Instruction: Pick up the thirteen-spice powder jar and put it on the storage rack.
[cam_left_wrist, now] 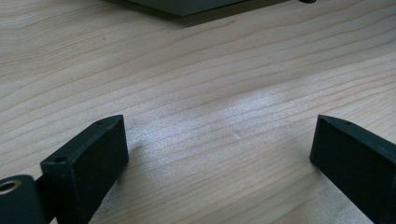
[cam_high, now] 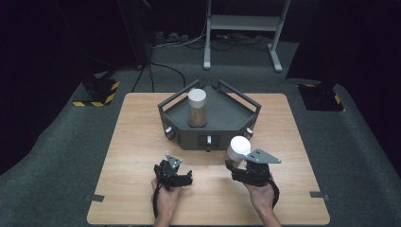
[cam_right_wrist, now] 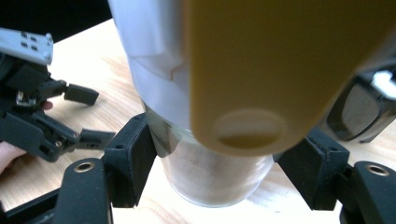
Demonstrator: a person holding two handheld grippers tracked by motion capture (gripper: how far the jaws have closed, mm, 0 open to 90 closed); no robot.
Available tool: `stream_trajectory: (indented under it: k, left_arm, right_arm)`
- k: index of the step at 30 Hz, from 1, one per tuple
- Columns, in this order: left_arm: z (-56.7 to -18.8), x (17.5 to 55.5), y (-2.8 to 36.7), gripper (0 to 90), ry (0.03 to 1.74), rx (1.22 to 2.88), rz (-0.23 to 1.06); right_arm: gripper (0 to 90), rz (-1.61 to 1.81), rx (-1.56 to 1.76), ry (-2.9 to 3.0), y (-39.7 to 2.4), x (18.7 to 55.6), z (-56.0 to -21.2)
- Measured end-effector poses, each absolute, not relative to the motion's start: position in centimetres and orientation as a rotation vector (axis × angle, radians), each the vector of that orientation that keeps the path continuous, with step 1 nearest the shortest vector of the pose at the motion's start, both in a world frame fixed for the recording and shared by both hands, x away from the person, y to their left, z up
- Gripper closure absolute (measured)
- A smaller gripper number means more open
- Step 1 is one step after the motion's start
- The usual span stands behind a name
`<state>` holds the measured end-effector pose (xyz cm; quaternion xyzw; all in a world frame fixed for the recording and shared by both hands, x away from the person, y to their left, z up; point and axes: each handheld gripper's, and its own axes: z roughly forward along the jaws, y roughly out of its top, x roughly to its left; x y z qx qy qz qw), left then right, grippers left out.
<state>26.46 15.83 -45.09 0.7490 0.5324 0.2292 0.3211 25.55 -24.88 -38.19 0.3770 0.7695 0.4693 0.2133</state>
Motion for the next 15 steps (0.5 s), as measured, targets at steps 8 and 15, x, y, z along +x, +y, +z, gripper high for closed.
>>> stream_trajectory:
  k: [8,15]
  left_arm:
    - [-45.1,26.5,15.8,4.1,1.398,1.968,0.601]
    - [-45.1,26.5,15.8,4.2,1.399,1.967,0.601]
  right_arm:
    - [30.9,1.313,1.053,2.121,-25.1,26.8,-35.7]
    - [30.9,1.296,1.04,2.116,-24.4,28.3,-33.7]
